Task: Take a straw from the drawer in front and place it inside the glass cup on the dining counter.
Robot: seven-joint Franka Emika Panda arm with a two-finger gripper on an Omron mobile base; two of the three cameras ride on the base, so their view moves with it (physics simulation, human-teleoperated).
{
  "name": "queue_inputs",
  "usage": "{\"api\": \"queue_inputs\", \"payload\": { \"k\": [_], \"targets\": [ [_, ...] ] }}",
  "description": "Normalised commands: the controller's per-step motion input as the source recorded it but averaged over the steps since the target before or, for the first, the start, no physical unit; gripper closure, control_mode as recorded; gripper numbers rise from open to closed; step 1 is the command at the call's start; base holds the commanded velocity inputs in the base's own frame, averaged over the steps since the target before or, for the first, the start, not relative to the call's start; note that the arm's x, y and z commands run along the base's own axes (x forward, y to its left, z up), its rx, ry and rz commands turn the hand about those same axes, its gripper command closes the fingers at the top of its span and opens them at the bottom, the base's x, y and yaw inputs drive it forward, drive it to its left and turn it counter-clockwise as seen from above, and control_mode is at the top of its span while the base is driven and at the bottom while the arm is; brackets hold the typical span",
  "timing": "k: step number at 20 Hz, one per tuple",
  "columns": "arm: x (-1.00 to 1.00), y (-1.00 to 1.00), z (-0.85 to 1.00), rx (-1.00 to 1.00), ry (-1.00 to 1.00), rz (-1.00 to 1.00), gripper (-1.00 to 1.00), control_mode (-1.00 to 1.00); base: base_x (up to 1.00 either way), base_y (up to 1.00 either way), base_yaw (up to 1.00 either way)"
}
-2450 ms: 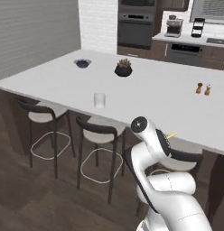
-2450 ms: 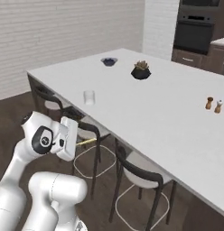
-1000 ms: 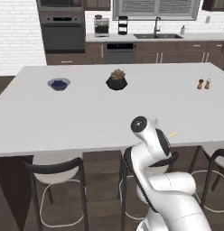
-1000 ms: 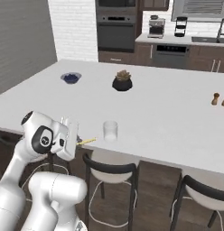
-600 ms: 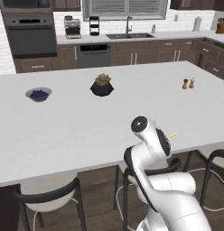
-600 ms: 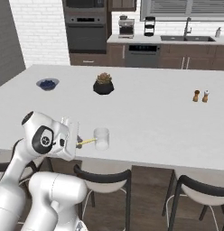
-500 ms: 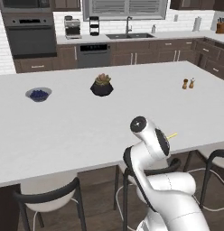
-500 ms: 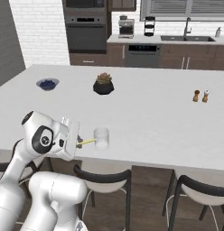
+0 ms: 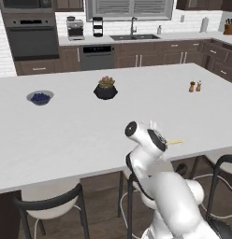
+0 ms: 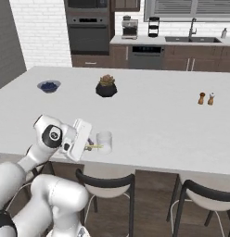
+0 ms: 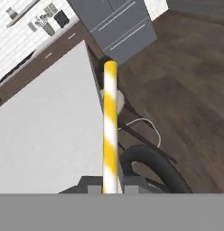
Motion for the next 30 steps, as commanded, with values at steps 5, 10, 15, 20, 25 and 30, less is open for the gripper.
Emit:
{"api": "queue_inputs", "payload": {
  "k": [5, 10, 15, 20, 25, 30],
  "targets": [
    [0.56, -0.45, 0.72, 0.00, 0.25, -0.19, 1.00, -1.00, 0.00, 0.00, 0.00],
    [0.02, -0.13, 0.88, -0.06, 0.37, 0.00, 1.00, -1.00, 0.00, 0.00, 0.00],
    [0.00, 0.20, 0.24, -0.31, 0.26, 0.00, 1.00, -1.00, 0.00, 0.00, 0.00],
    [0.00, 0.01, 0.00, -0.48, 0.39, 0.00, 1.00, -1.00, 0.00, 0.00, 0.00],
    [0.00, -0.02, 0.01, -0.44, 0.35, 0.00, 1.00, -1.00, 0.00, 0.00, 0.00],
    [0.00, 0.01, 0.13, -0.10, 0.13, 0.00, 1.00, -1.00, 0.00, 0.00, 0.00]
  ]
}}
